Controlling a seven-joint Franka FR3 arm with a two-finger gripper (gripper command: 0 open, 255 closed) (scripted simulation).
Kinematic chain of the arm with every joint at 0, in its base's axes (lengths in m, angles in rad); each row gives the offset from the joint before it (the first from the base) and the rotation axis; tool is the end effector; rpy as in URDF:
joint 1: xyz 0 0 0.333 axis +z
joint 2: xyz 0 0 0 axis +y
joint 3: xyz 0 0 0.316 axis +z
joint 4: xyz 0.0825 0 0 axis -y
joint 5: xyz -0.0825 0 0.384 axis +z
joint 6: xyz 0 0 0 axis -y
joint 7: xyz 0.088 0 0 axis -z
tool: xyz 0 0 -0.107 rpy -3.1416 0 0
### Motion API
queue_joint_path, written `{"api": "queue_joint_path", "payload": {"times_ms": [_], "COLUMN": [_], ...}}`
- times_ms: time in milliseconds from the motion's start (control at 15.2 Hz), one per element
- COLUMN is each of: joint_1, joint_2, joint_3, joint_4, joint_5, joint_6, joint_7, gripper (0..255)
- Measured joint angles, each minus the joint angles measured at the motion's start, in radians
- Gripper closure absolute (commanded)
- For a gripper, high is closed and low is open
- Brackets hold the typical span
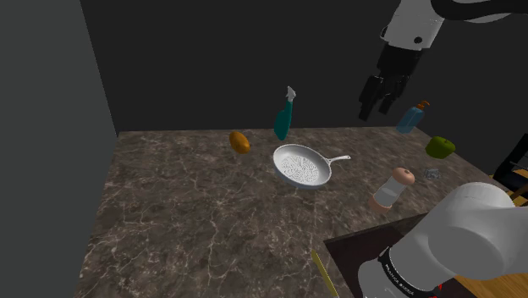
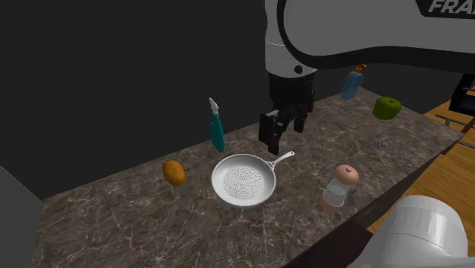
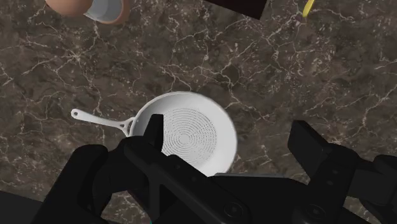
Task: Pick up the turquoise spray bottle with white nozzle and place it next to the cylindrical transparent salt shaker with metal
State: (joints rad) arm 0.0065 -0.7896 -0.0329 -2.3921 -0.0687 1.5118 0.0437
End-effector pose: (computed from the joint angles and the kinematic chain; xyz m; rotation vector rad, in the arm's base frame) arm 0.2979 -0.0182 0.5698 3.0904 -0.0931 -0.1397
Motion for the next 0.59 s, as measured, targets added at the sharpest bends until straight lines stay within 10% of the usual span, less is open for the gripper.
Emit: {"api": "queue_joint_path", "payload": {"times_ms": [594], "joint_1": [-0.012], "joint_2": [0.216], "joint_3": [-0.053], "joint_4": [0.054], "joint_5": [-0.038], "joint_6": [0.202], "joint_7": [-0.053], "gripper": [0]}}
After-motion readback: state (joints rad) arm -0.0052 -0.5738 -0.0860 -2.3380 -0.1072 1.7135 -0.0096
